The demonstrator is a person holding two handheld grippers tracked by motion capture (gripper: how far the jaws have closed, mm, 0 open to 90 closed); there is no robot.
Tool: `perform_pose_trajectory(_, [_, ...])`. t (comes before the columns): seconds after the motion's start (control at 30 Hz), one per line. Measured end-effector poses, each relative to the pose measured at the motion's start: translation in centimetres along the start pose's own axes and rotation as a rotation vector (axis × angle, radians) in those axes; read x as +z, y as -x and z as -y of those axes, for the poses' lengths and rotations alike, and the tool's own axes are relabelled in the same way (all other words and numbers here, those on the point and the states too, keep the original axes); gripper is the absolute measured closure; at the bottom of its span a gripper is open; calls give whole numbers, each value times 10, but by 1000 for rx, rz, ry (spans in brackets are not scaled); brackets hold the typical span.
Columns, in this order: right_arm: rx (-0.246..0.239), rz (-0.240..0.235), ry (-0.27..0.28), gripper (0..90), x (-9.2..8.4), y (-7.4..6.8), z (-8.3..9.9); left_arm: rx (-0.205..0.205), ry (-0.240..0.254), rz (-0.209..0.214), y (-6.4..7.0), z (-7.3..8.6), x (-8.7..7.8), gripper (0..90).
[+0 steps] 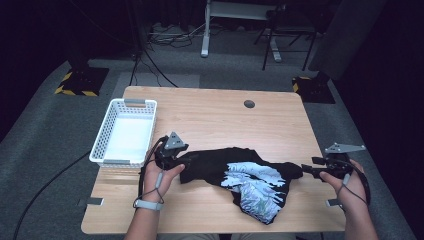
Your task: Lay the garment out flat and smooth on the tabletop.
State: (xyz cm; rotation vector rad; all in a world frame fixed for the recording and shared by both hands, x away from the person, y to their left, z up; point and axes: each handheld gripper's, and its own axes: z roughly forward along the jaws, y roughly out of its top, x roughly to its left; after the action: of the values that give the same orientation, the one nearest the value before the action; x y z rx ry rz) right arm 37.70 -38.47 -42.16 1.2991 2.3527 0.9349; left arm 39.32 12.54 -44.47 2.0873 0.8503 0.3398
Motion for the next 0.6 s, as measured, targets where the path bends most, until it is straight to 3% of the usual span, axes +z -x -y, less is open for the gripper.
perform_pose_trajectory(0.13, [5,14,-11,357,21,7,-6,-23,-35,12,-9,1,20,444])
perform_pose_trajectory(0.23, [4,38,-31,347,36,12,-9,-23,-105,12,-12,5,36,441])
perform_pose_trajectory(0.4, [-85,-31,-101,326,61,0,-6,9,-211,35,-9,12,57,395])
perform_pose_trajectory(0.5, [-106,-67,-154,318,66,-7,0,34,-214,23,-5,12,60,385])
perform_pose_trajectory(0.53, [-113,-76,-174,338,67,-9,2,59,-222,32,0,12,59,423])
perform_pose_trajectory(0.57, [-122,-90,-195,392,69,-11,5,59,-222,32,0,12,59,502])
perform_pose_trajectory(0.6, [-125,-105,-198,443,69,-14,8,89,-233,58,6,12,56,587])
